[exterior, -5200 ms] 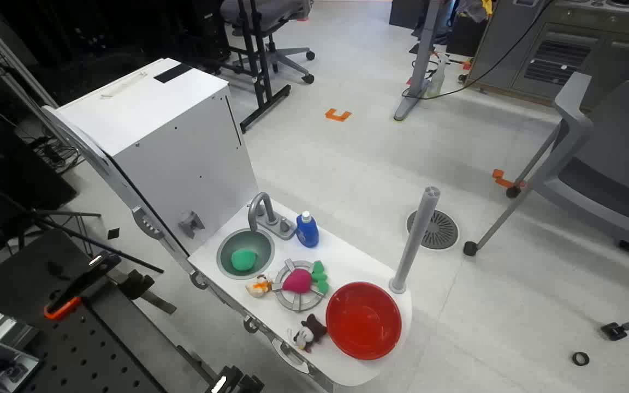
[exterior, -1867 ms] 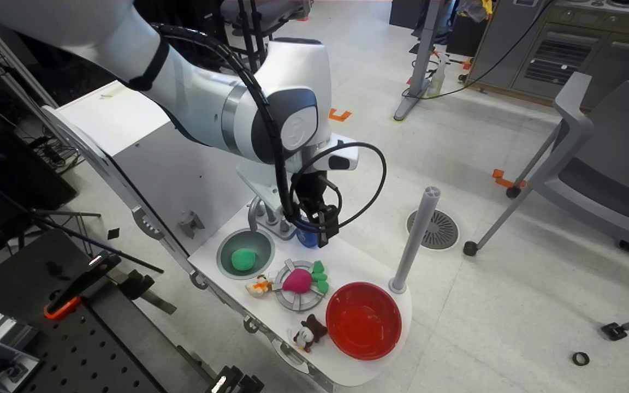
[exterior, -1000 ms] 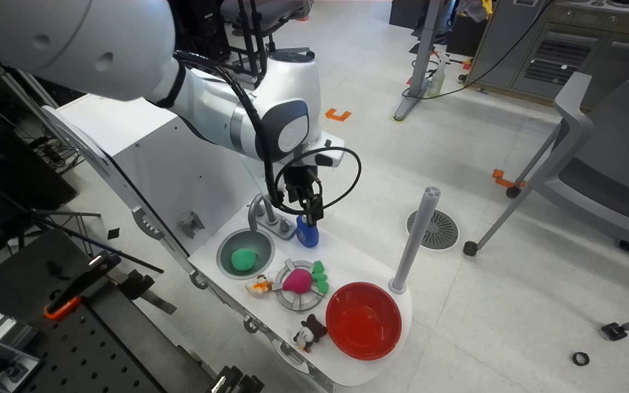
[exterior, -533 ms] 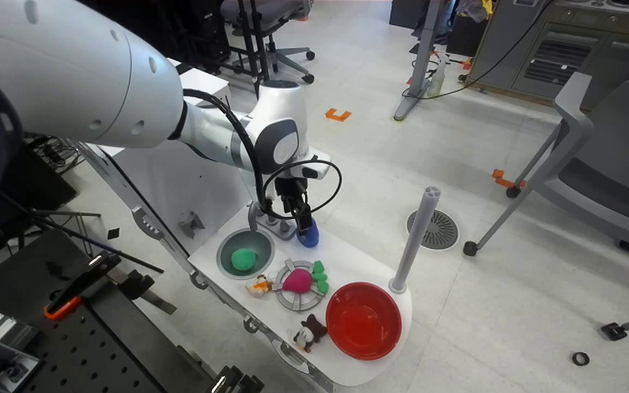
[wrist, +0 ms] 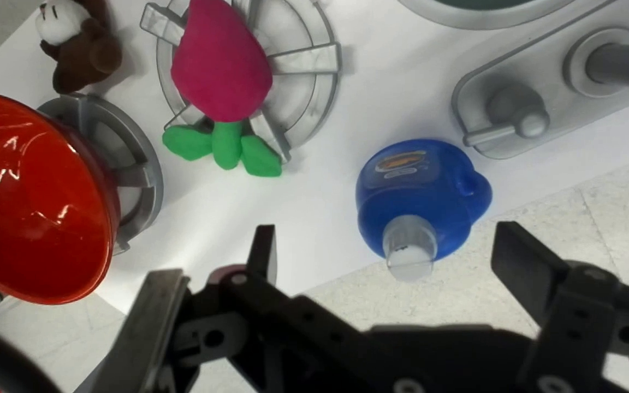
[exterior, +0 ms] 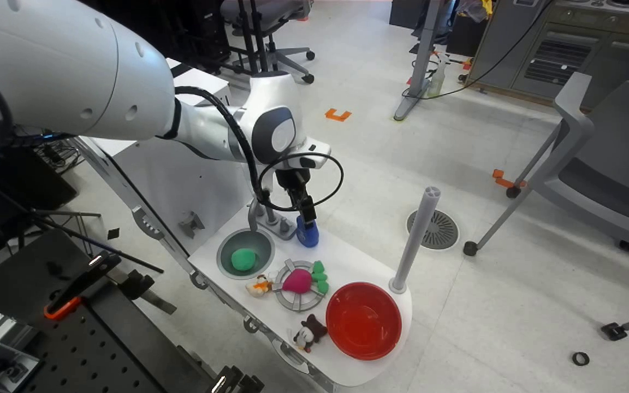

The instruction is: Move the blue bottle to the right

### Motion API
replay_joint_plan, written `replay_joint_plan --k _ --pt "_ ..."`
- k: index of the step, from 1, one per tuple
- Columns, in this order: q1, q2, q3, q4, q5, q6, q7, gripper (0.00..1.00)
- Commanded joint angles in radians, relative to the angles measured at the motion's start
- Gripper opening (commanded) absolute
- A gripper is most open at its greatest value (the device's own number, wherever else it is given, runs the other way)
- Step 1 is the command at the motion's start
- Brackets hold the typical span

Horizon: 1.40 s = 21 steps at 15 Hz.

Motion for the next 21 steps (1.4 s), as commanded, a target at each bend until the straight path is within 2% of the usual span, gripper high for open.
replay_joint_plan --k 1,6,10,11,12,14,21 --pt "0.009 0.0 -0.023 -0.019 -0.021 0.04 0.082 1.0" --pt "0.014 0.0 -0.039 -0.043 -0.04 0.095 0.162 1.0" --pt "0.018 0.0 -0.038 -0.054 -0.046 0.095 0.213 1.0" --pt "0.02 0.0 -0.038 -0.058 -0.047 0.102 0.226 0.94" --pt "0.021 0.0 -0.039 -0.062 -0.046 0.104 0.242 0.74" --pt "0.029 0.0 -0.047 -0.07 -0.049 0.119 0.284 0.69" --pt "0.078 0.0 -0.133 -0.088 -0.104 0.056 0.509 0.16"
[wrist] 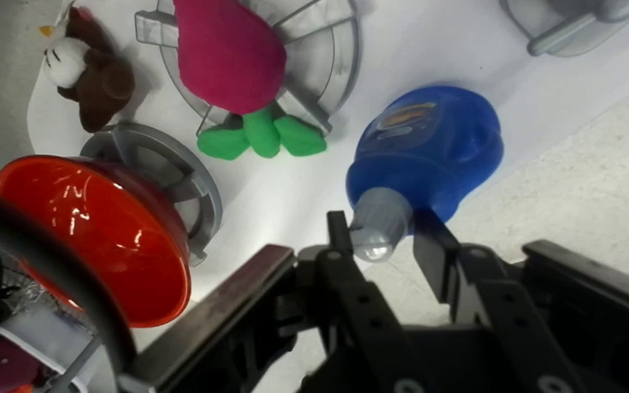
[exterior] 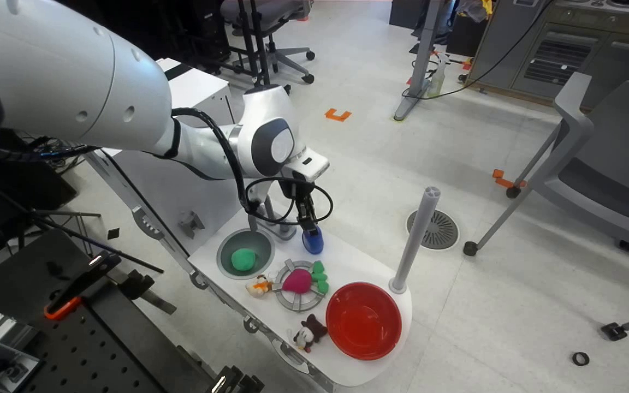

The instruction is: Move the blue bottle to the right

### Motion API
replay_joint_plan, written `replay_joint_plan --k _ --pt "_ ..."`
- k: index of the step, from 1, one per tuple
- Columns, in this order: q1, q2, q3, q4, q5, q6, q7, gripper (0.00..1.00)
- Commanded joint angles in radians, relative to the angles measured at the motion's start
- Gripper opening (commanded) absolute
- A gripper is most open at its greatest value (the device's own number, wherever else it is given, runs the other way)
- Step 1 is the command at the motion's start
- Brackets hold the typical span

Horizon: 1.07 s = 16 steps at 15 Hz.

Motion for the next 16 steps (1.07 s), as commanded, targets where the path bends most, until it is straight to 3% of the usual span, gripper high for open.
replay_joint_plan --k 1,2,6,10,16 --pt "0.034 0.0 -0.053 -0.008 -0.044 -0.063 0.15 0.07" --pt "0.031 0.0 -0.051 -0.005 -0.045 -0.078 0.176 0.03" --pt "-0.008 -0.002 -0.004 0.014 -0.032 -0.15 0.207 0.06" --pt "-0.054 -0.002 0.024 0.026 -0.02 -0.097 0.206 0.06" --pt "-0.137 -0.004 0.056 0.046 0.026 -0.135 0.206 0.06"
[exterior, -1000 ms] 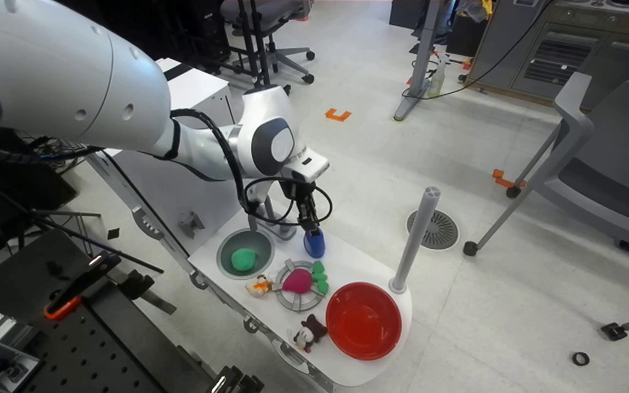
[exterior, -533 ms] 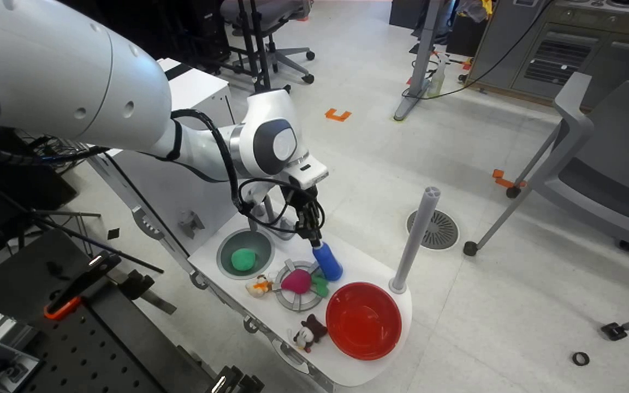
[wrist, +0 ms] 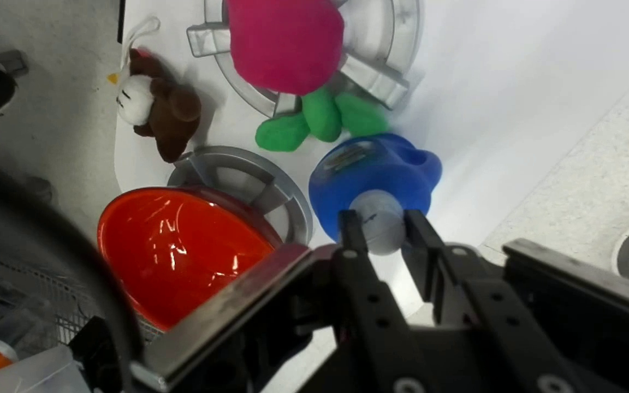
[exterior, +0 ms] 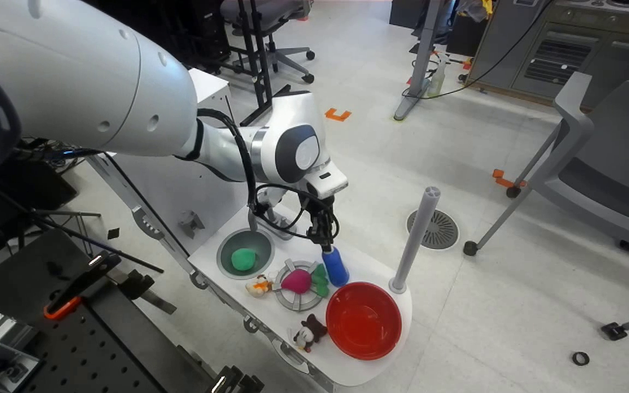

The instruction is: Move the blue bottle to the right

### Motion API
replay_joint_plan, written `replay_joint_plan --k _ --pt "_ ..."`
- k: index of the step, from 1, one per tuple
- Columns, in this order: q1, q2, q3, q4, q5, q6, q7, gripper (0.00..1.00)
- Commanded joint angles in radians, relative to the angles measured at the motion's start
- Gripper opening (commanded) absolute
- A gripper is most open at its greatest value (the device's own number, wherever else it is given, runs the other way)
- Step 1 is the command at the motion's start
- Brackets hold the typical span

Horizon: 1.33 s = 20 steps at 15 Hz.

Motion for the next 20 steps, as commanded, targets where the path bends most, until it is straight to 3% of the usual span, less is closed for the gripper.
replay_joint_plan --k 1,14,15,16,20 --pt "-0.058 -0.001 0.04 0.03 0.033 -0.028 -0.006 0.06" --pt "-0.157 0.011 0.053 0.065 0.128 -0.132 0.025 0.09" --pt "-0.158 0.012 0.047 0.064 0.125 -0.139 0.037 0.47" --pt "-0.16 0.011 0.045 0.063 0.123 -0.145 0.045 0.5" --pt "-0.162 -0.002 0.037 0.025 0.103 -0.183 0.058 0.77"
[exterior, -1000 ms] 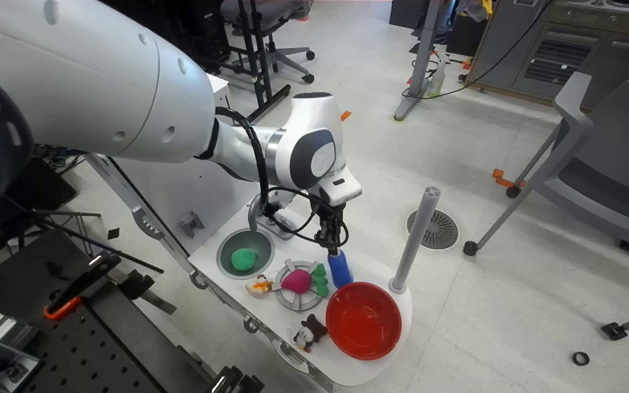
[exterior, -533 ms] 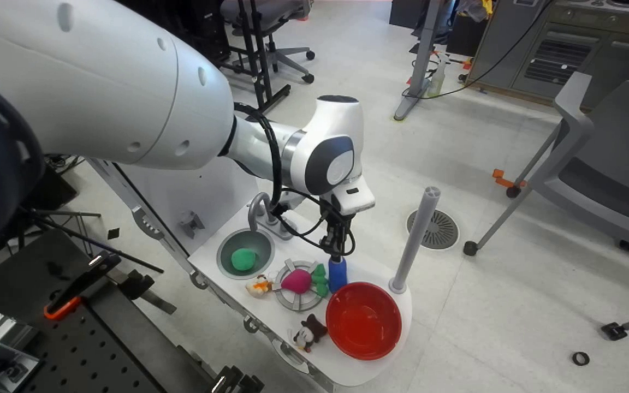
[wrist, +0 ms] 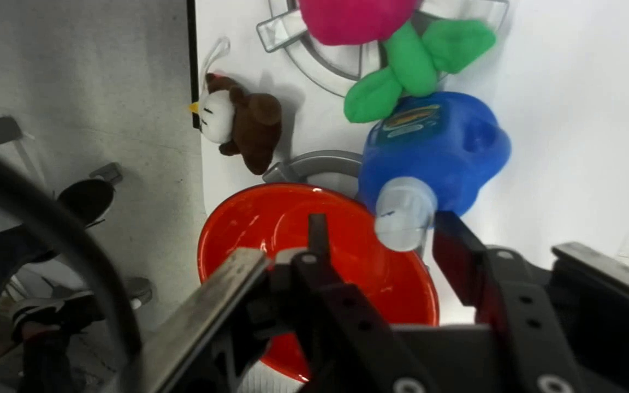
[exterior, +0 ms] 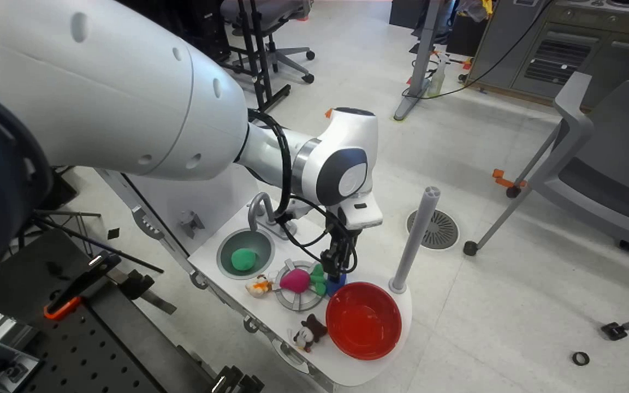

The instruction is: Move the blue bottle to the right

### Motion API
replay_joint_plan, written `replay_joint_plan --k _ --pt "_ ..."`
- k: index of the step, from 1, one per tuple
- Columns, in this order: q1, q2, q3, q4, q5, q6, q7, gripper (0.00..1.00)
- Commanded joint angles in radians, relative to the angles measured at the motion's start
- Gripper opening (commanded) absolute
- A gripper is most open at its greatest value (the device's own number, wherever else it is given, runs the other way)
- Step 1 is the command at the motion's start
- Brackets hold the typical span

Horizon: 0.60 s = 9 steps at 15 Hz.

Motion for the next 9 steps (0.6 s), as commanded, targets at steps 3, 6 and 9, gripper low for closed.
replay_joint_plan --k 3,6,9 --pt "-0.009 0.0 0.002 -0.01 -0.014 -0.034 0.0 0.98" --pt "-0.002 0.001 0.006 -0.015 -0.03 0.071 -0.032 1.0" --pt "0.022 0.0 -0.009 -0.012 -0.073 0.212 -0.063 1.0"
